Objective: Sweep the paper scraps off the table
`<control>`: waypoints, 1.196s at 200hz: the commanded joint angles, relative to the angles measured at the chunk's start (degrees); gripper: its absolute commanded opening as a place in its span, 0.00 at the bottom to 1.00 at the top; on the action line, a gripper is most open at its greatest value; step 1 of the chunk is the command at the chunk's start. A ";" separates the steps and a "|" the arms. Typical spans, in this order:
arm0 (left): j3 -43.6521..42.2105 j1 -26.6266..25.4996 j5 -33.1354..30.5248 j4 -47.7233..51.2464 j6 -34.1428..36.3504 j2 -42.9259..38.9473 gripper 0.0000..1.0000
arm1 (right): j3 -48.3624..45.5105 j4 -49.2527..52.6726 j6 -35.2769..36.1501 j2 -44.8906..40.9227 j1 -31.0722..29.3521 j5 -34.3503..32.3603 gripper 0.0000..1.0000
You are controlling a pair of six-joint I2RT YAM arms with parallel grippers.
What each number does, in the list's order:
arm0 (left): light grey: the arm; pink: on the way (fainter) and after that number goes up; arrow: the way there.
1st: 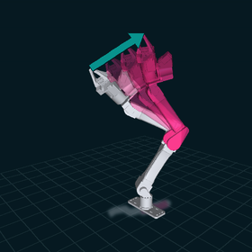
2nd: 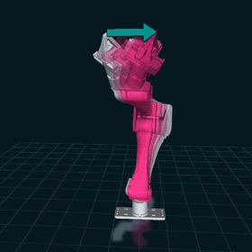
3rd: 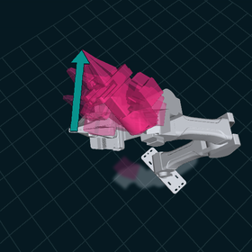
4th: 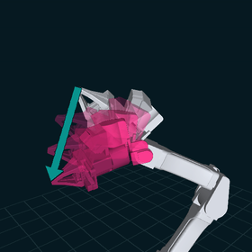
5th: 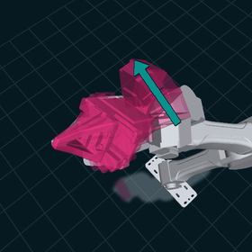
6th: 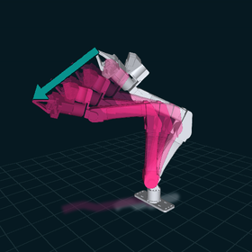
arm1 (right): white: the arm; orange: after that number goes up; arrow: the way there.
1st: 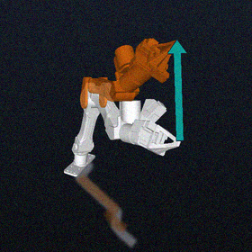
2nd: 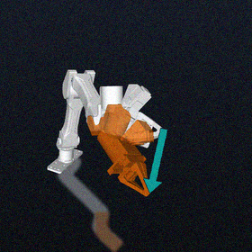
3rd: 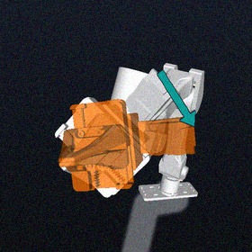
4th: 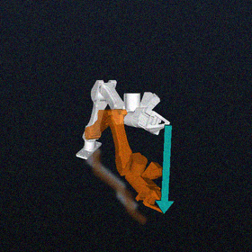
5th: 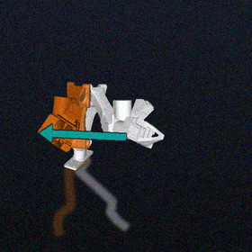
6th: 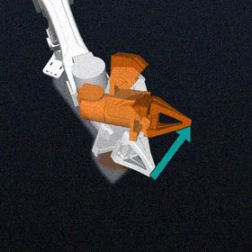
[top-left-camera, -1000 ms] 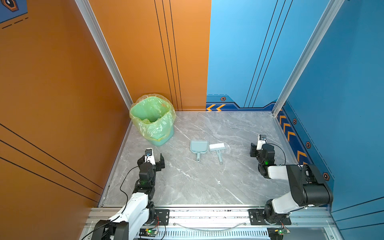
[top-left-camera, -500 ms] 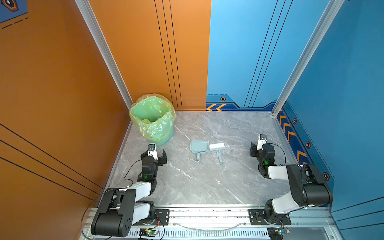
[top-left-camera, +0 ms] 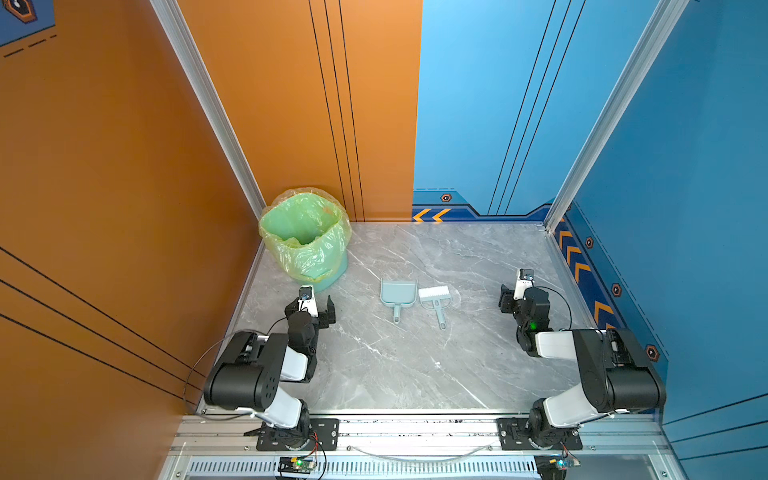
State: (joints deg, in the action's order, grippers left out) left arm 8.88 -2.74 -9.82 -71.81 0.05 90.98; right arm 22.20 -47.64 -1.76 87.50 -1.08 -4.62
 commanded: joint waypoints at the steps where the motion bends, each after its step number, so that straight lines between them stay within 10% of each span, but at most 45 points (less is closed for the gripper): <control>1: 2.09 -0.84 -1.41 -3.37 1.43 0.15 0.98 | -0.18 -1.36 -0.97 0.21 -0.25 -0.83 0.64; 81: 11.36 -1.08 -5.77 15.89 0.23 -1.35 0.98 | -0.15 -1.32 -0.97 0.21 -0.24 -0.80 0.72; 132: 11.60 -1.07 -5.99 16.26 0.25 -1.31 0.98 | -0.14 -1.32 -0.96 0.21 -0.24 -0.83 0.79; 160: 11.57 -1.30 -5.81 16.26 0.53 -1.45 0.98 | -0.15 -1.44 -0.97 0.17 -0.24 -0.82 1.00; 239: 11.90 -1.64 -6.10 16.70 0.95 -1.24 0.98 | -0.22 -1.38 -0.88 0.15 -0.37 -0.91 1.00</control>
State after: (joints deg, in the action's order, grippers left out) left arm 20.03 -4.10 -14.98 -55.79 0.64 90.41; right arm 22.20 -47.66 -2.55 87.50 -1.08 -4.80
